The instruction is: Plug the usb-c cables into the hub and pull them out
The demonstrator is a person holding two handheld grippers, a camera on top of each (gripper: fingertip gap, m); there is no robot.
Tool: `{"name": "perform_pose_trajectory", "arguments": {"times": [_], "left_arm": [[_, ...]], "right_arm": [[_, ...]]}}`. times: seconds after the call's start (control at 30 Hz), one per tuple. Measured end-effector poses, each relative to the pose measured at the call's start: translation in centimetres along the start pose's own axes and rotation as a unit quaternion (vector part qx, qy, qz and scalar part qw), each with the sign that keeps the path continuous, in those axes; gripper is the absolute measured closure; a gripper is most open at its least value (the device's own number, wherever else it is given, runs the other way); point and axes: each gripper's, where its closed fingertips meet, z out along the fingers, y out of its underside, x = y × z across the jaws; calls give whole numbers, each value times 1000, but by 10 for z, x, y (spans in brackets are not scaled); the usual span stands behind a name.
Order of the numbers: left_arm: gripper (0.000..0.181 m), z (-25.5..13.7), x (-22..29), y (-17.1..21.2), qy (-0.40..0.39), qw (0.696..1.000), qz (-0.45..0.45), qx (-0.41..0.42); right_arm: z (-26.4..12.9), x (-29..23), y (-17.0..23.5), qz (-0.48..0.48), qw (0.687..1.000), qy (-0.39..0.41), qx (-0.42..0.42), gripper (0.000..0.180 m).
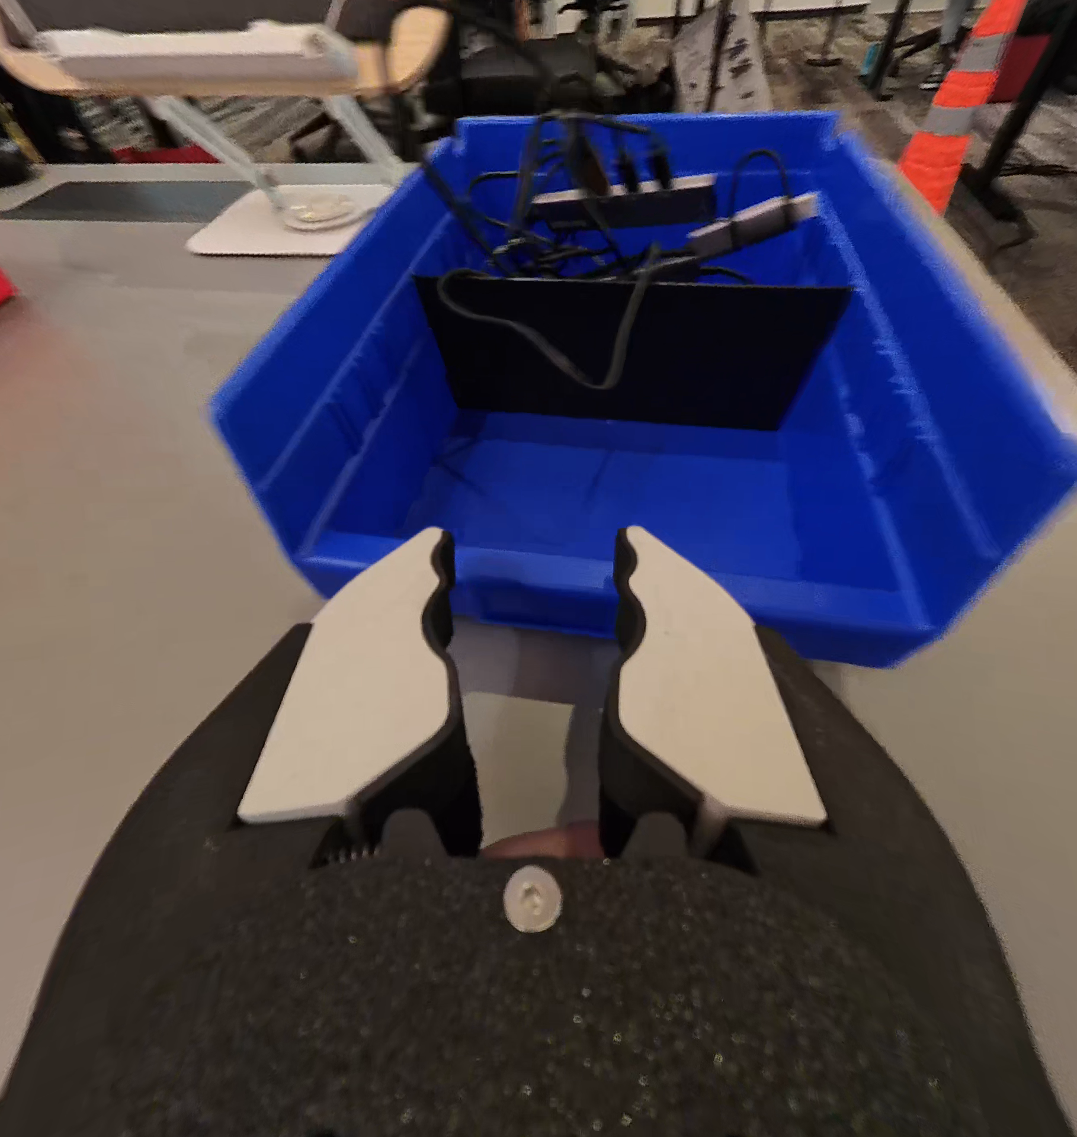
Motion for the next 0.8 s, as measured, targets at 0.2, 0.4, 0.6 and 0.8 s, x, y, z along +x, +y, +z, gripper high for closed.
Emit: {"name": "perform_pose_trajectory", "arguments": {"times": [0.2, 0.4, 0.6, 0.8], "left_arm": [[150, -2, 49, -24, 83, 993, 39, 73], [144, 4, 111, -10, 150, 981, 113, 56], [120, 25, 194, 12, 227, 968, 111, 0], [120, 71, 239, 10, 189, 970, 154, -5]], "right_arm": [[23, -90, -10, -61, 995, -78, 22, 119], [43, -127, -12, -46, 996, -73, 10, 101], [8, -185, -15, -127, 976, -175, 38, 131], [-36, -136, -38, -70, 992, -52, 94, 124]]}}
